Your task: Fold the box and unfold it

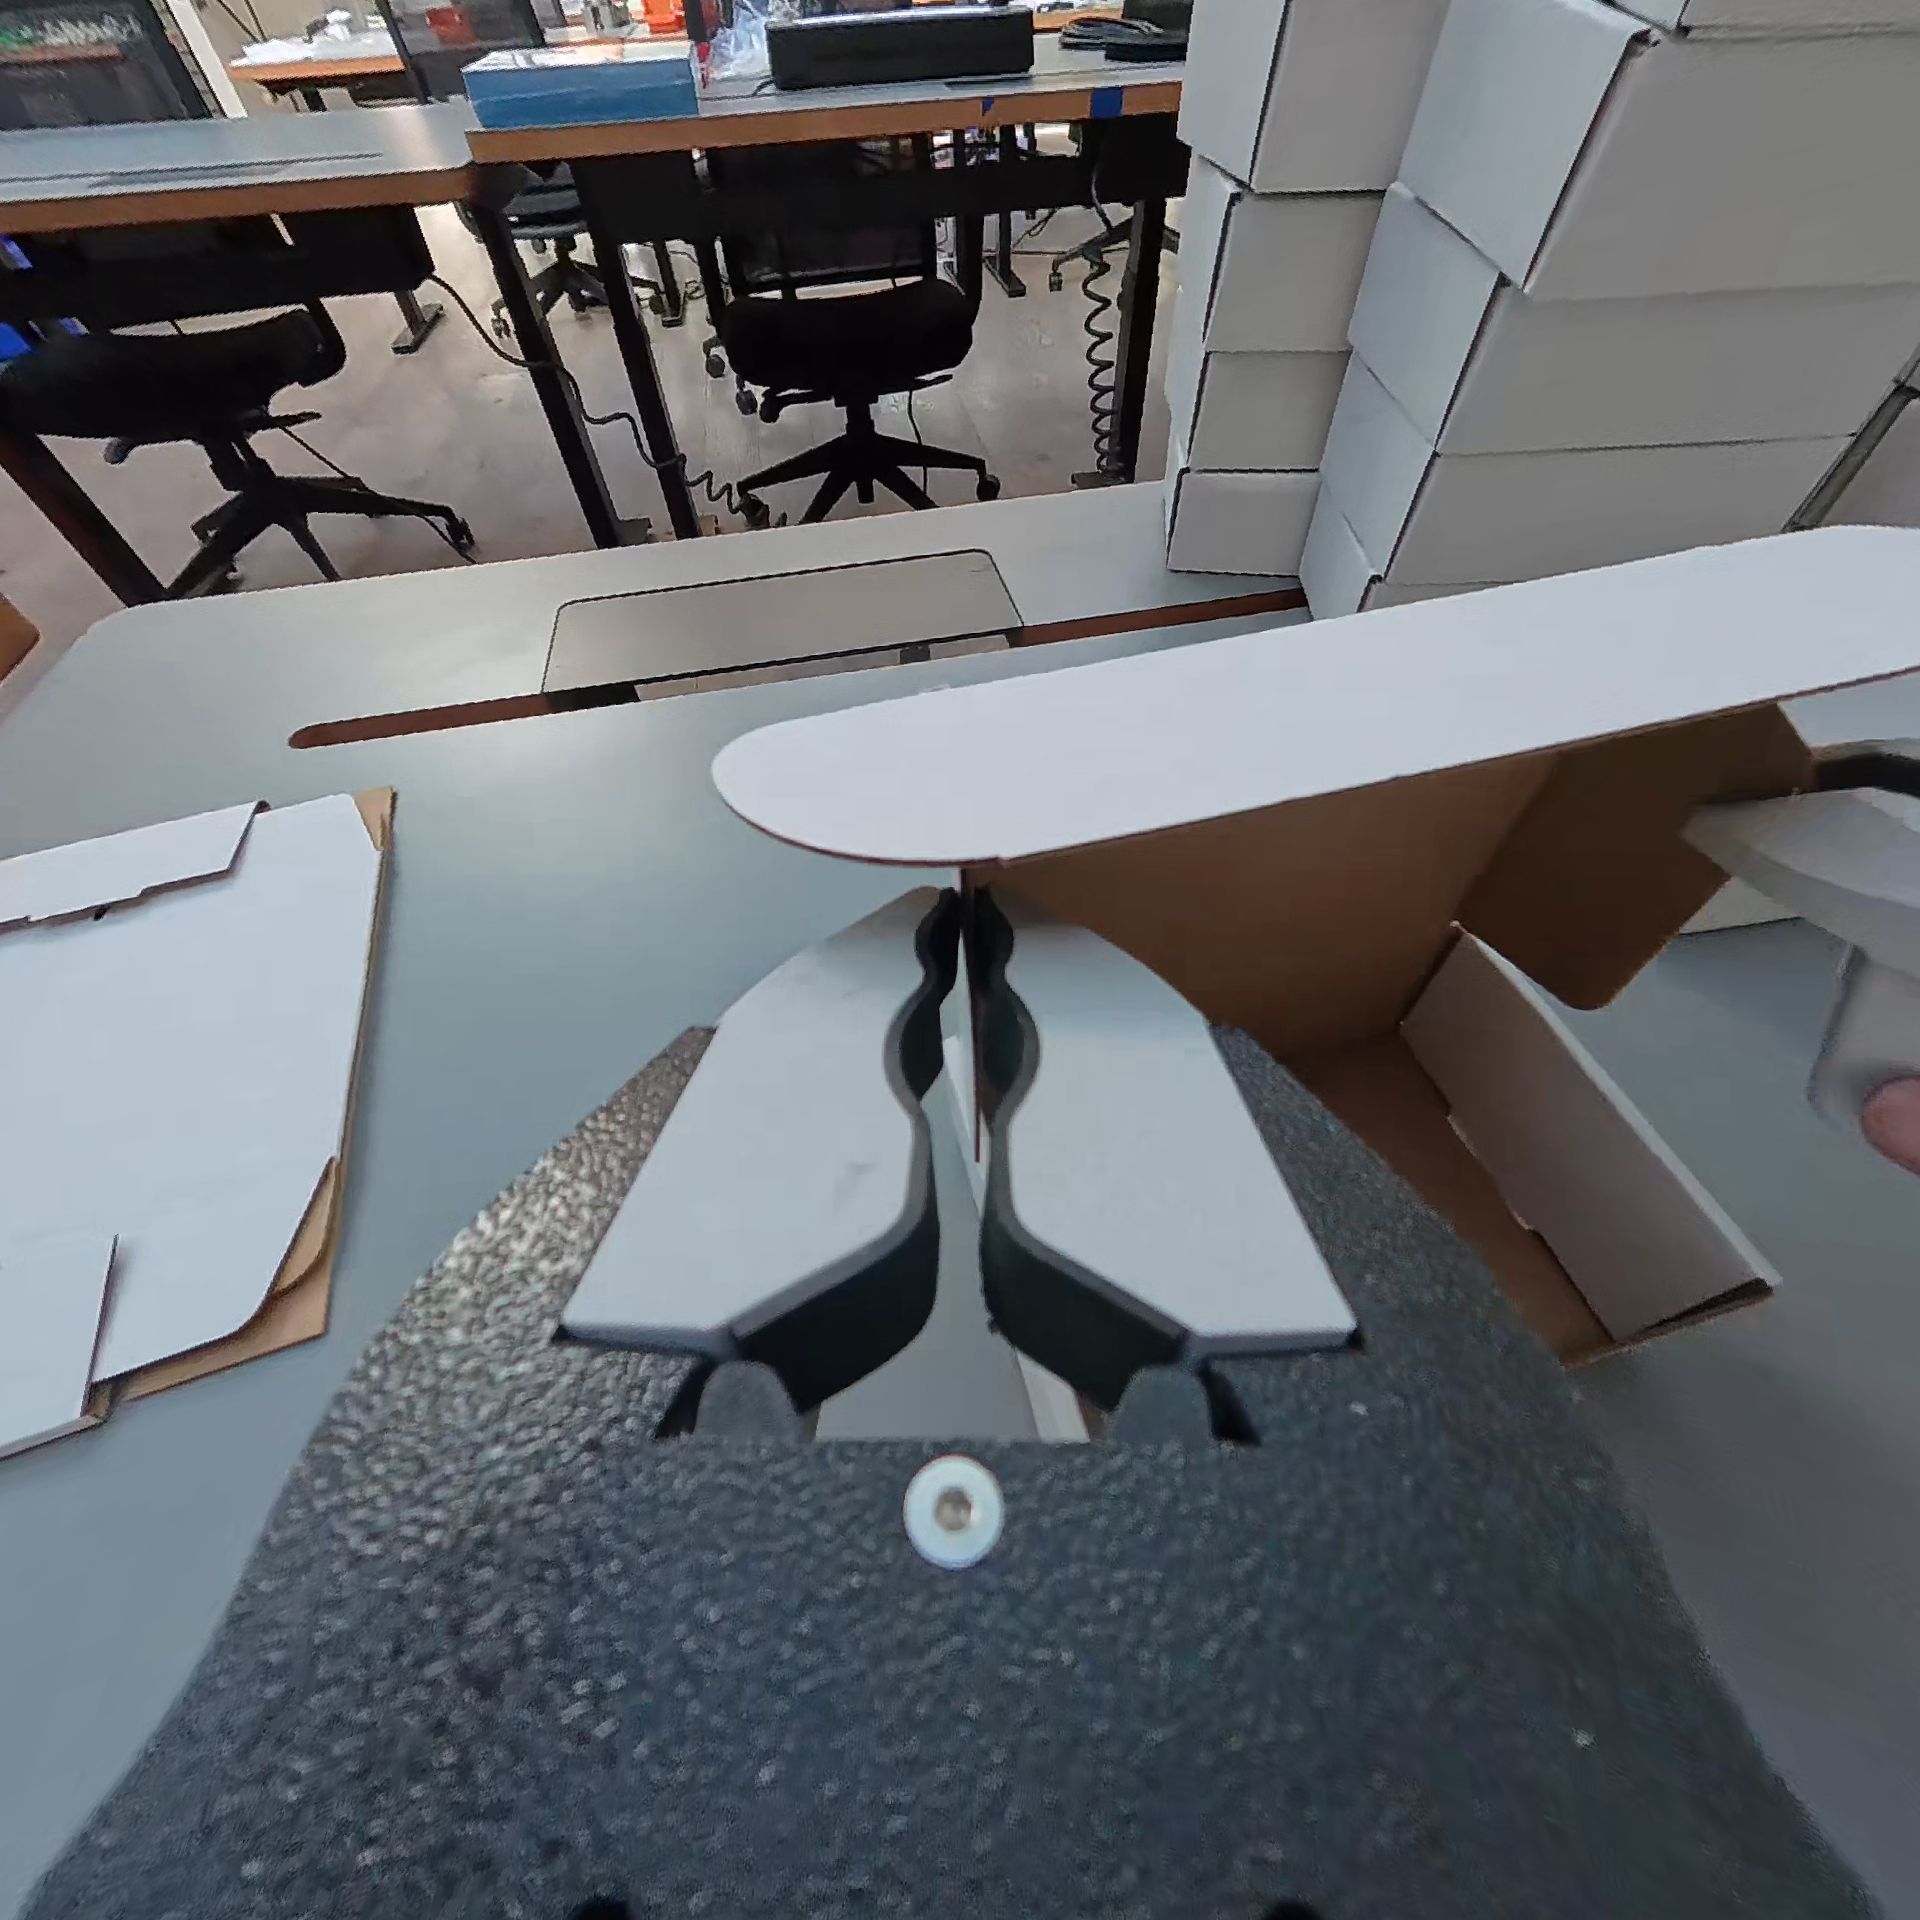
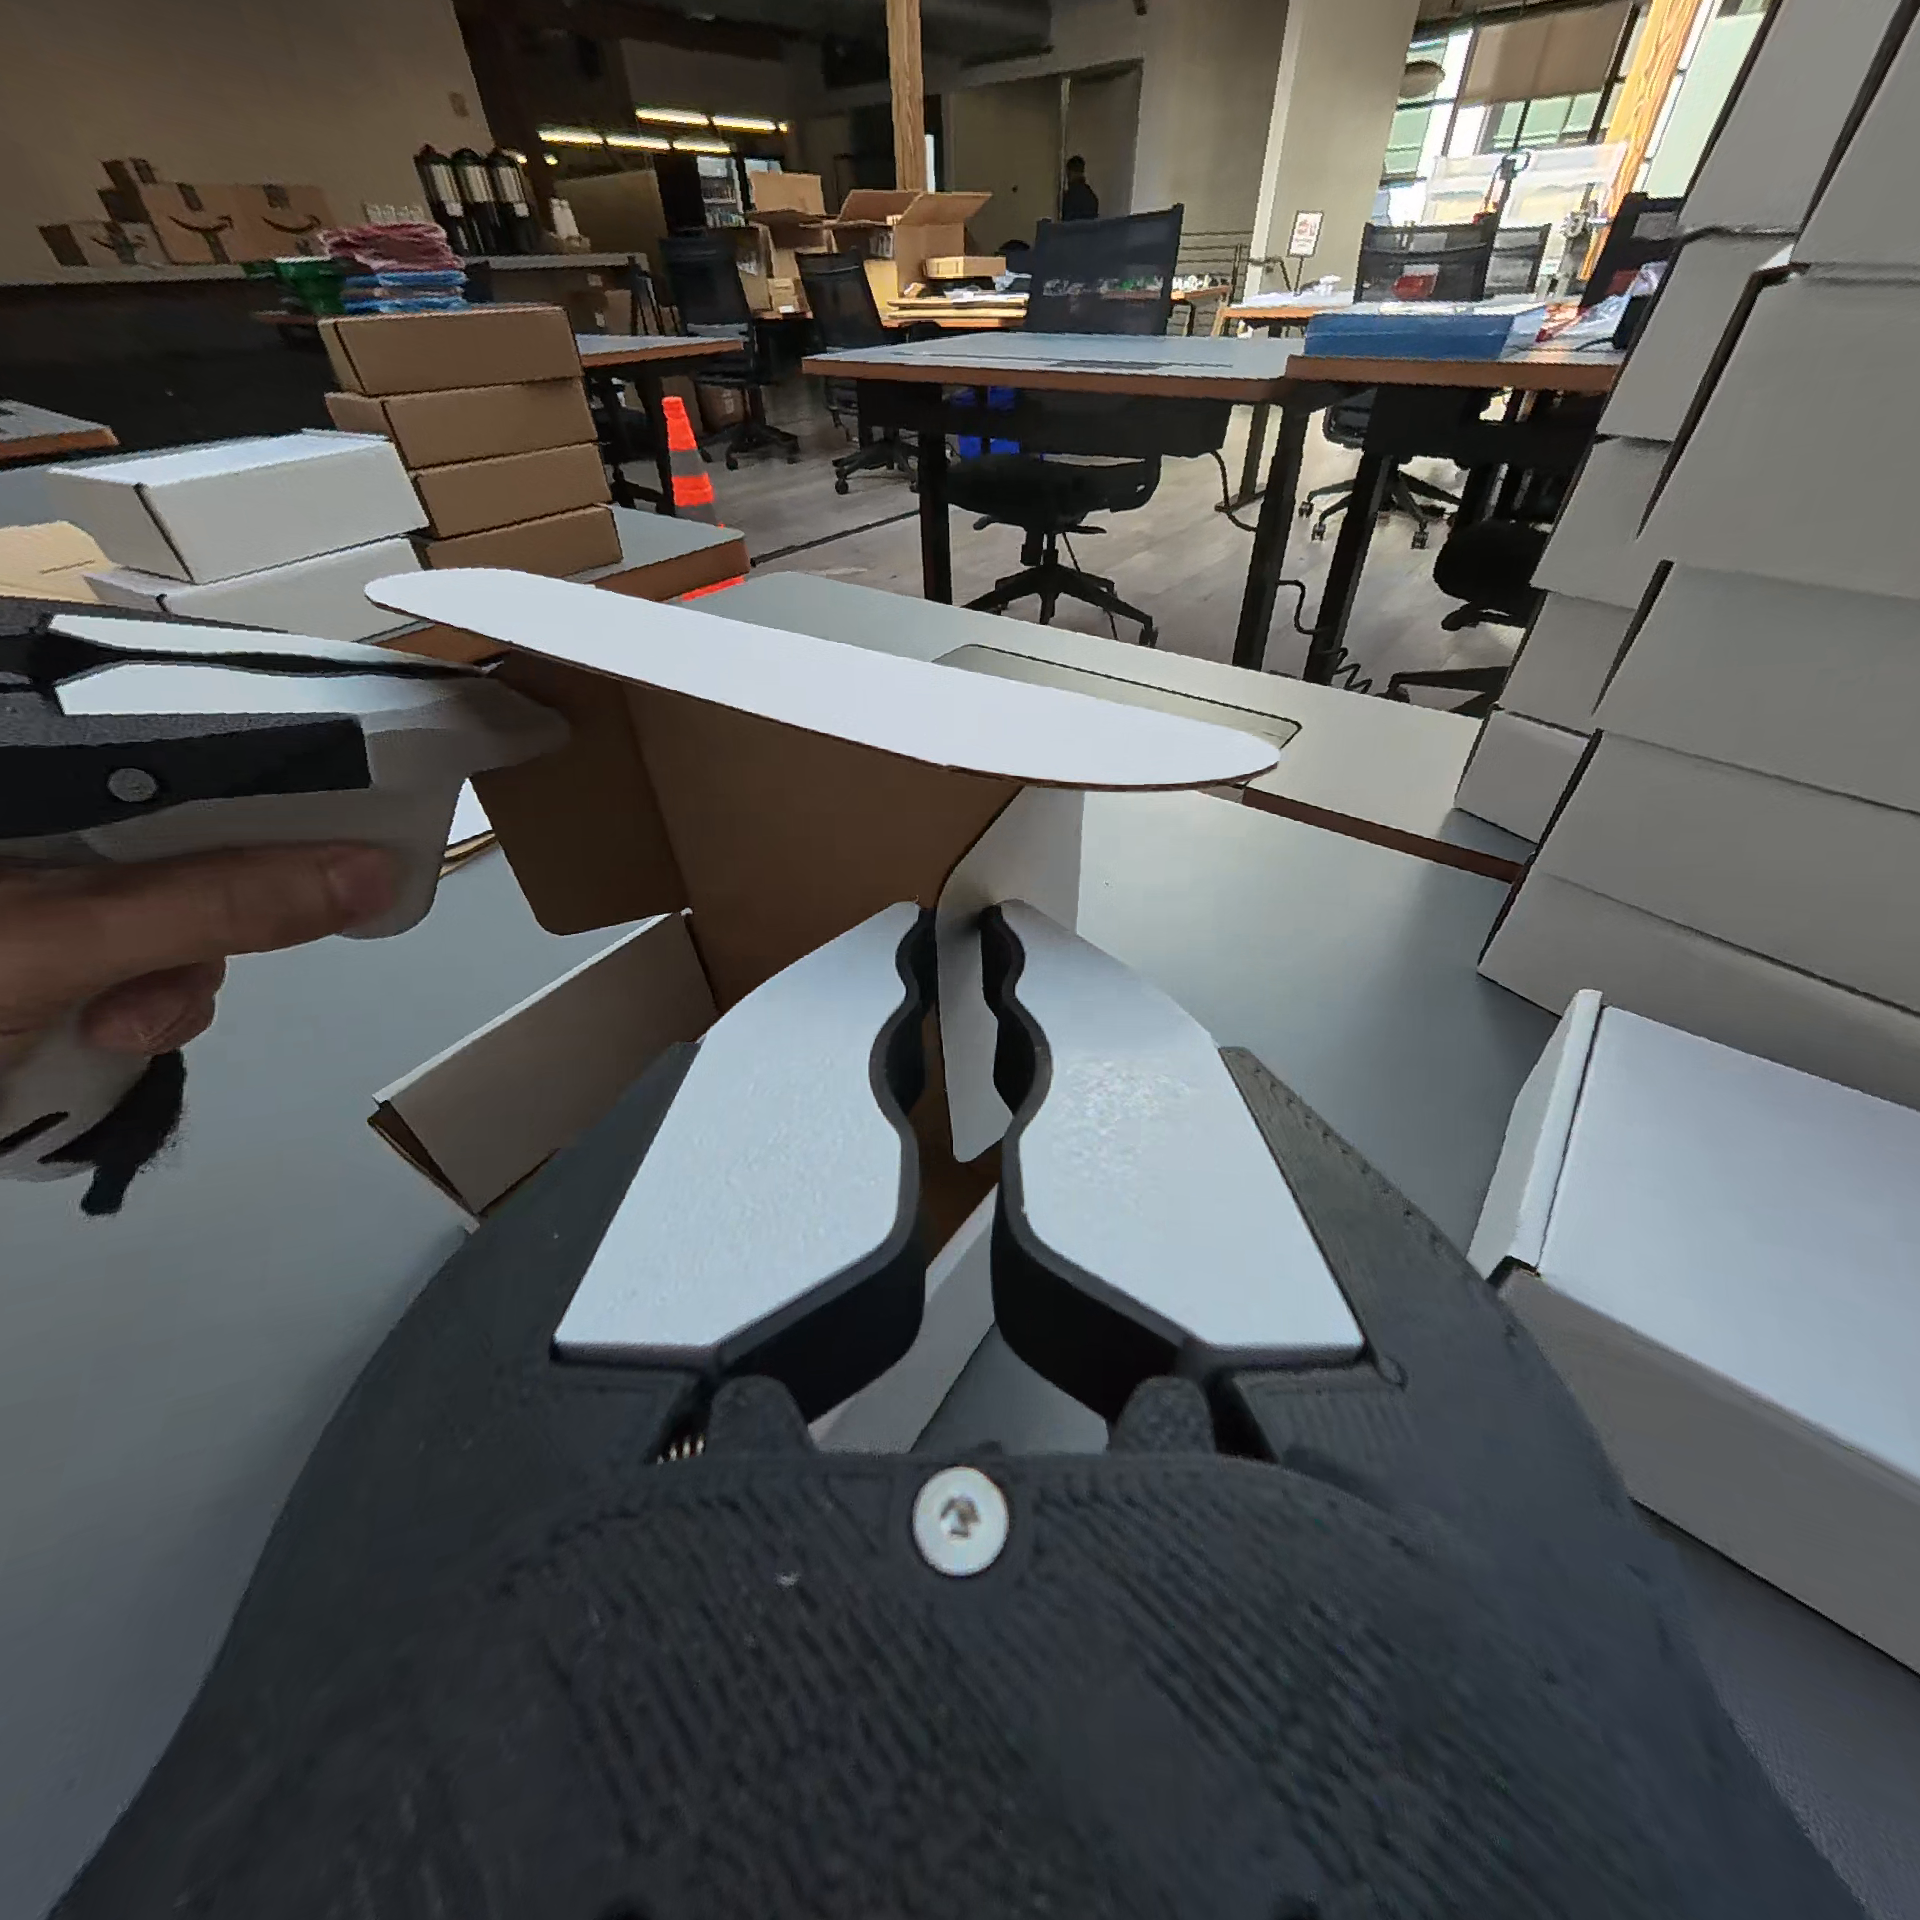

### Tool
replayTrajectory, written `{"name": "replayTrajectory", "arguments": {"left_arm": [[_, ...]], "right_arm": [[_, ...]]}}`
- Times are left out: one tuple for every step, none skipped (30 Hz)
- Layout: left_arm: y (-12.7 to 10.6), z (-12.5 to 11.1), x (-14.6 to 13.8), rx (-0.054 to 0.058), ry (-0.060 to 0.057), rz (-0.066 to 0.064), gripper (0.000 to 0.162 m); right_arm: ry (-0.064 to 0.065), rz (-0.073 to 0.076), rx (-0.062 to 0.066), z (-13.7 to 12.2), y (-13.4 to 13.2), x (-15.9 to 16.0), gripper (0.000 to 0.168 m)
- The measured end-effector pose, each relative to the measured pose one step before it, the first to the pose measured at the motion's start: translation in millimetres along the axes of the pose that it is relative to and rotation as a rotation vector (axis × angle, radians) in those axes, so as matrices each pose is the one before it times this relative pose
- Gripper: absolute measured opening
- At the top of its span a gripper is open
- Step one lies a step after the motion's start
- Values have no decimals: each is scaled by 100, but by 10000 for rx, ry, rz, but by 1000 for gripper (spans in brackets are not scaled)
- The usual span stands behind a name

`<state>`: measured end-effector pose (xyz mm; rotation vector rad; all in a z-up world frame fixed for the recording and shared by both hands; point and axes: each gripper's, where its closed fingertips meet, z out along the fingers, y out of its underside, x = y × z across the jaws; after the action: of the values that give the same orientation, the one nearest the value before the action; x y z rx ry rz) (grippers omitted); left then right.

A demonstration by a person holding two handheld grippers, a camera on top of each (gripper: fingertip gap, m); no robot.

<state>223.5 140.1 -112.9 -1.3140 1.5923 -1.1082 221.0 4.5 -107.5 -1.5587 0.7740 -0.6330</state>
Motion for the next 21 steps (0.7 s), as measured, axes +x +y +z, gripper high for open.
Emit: {"name": "replayTrajectory", "arguments": {"left_arm": [[11, -33, -19, 68, -206, 48, 2], [18, -27, 19, 86, -239, 137, 2], [14, -49, 52, 105, -201, 24, 2], [40, -83, 1, 92, -168, -99, 2], [66, -102, -25, 80, -122, -152, 2], [80, -122, 20, 94, -60, -244, 2], [84, -139, 41, 101, -30, -337, 2], [105, -129, 70, 92, -24, -266, 2], [128, -128, 115, 58, 21, -256, 2], [154, -126, 153, 1, 113, -373, 2], [110, -140, 67, -33, 158, -466, 3], [93, -126, 26, -20, 183, -441, 3], [98, -129, 1, 21, 139, -288, 3], [108, -153, 24, 52, 65, -93, 3], [101, -188, 33, 65, 19, -56, 4], [67, -212, 21, 81, -1, -69, 4], [50, -237, 20, 81, -8, -73, 4], [45, -234, 39, 90, 25, -162, 4], [37, -232, 45, 96, 58, -142, 4], [54, -199, 18, 97, 76, -86, 4], [34, -142, 60, 88, 111, -287, 4]], "right_arm": [[97, 229, 178, 138, 69, -71, 9], [190, 79, 130, 97, 32, 12, 9], [251, -169, 55, 72, 93, 96, 8], [157, -188, 60, 51, 43, -15, 8], [65, 30, 40, -13, 45, -55, 8], [41, 41, 36, -66, 53, -6, 8], [31, -11, 67, -130, 49, 8, 8], [-10, 54, 72, -162, 93, -67, 8], [-6, 76, 51, -159, 169, -101, 8], [-11, 41, 62, -150, 185, -116, 8], [-29, 61, 96, -132, 149, -143, 8], [2, 65, 92, -148, 123, -76, 8], [-12, 24, 28, -131, 123, -95, 8], [15, -49, -5, -127, 89, -76, 8], [29, -85, -44, -98, 108, -66, 8], [18, -97, -46, -113, 100, -70, 8], [20, -43, -24, -165, 71, -44, 8], [-20, 70, 32, -186, 10, -120, 8], [-10, 59, 9, -168, 48, -112, 8], [47, -72, -48, -144, 153, -21, 8], [38, -77, 30, -134, 25, -72, 7]]}}
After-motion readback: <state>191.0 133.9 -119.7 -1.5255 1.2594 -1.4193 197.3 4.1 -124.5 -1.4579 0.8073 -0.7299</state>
